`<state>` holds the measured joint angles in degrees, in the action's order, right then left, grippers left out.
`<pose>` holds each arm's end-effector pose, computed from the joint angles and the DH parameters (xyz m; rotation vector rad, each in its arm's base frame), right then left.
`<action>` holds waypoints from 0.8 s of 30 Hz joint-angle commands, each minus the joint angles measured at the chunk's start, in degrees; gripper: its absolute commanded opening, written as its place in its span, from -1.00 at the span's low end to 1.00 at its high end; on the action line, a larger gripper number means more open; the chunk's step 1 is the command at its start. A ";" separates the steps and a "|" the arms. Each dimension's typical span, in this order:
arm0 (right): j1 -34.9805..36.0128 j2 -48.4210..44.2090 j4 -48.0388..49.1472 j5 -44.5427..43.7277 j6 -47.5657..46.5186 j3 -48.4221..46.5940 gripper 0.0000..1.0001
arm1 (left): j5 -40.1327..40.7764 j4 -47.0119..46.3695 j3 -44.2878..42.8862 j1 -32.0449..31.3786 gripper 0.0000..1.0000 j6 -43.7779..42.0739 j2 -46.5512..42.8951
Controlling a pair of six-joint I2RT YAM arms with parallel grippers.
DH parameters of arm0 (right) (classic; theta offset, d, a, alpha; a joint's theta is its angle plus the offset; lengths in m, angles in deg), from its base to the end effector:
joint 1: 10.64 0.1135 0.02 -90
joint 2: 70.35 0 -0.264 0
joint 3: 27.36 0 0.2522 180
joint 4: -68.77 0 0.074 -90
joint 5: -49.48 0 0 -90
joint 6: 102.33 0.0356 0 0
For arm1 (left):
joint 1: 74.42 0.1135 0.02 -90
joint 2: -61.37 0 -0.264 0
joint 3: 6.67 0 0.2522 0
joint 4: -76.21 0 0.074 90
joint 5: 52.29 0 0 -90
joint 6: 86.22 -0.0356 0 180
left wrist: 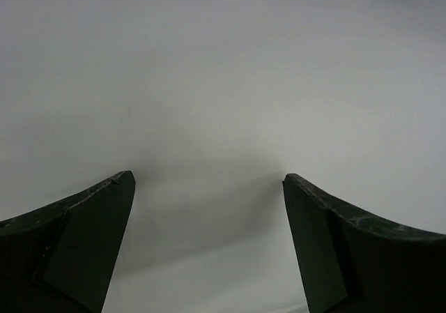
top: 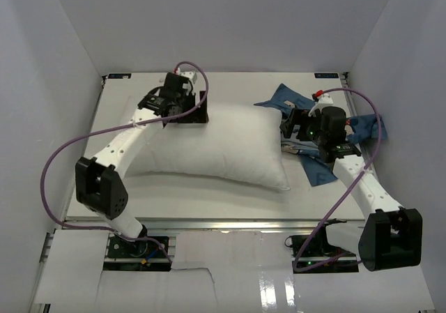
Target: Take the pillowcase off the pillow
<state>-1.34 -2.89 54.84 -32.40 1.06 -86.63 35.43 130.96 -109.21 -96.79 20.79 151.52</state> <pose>0.2653 0.0485 0.2803 -0.0238 1.9739 0.3983 0.3213 -0.1337 0.3578 0.1301 2.3386 -0.3923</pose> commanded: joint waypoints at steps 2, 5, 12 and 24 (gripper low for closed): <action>0.19 -2.16 0.25 -0.91 -1.17 0.52 0.89 | 11.68 4.01 5.70 -2.24 0.96 4.42 4.85; 0.19 -2.25 0.25 -1.26 -1.43 0.08 0.90 | 14.85 3.31 8.70 -2.24 0.82 5.05 6.88; 0.19 -2.60 0.25 -0.91 -1.43 0.60 0.89 | 15.38 0.06 8.09 4.34 -1.00 10.04 -1.10; 0.11 3.81 -0.81 -6.54 -2.05 -1.23 0.96 | 7.23 -2.84 3.41 18.77 -1.00 17.52 -10.52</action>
<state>-1.23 -1.60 52.37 -37.06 0.03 -86.33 46.32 132.03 -105.29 -76.02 34.87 144.13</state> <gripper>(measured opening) 0.982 0.017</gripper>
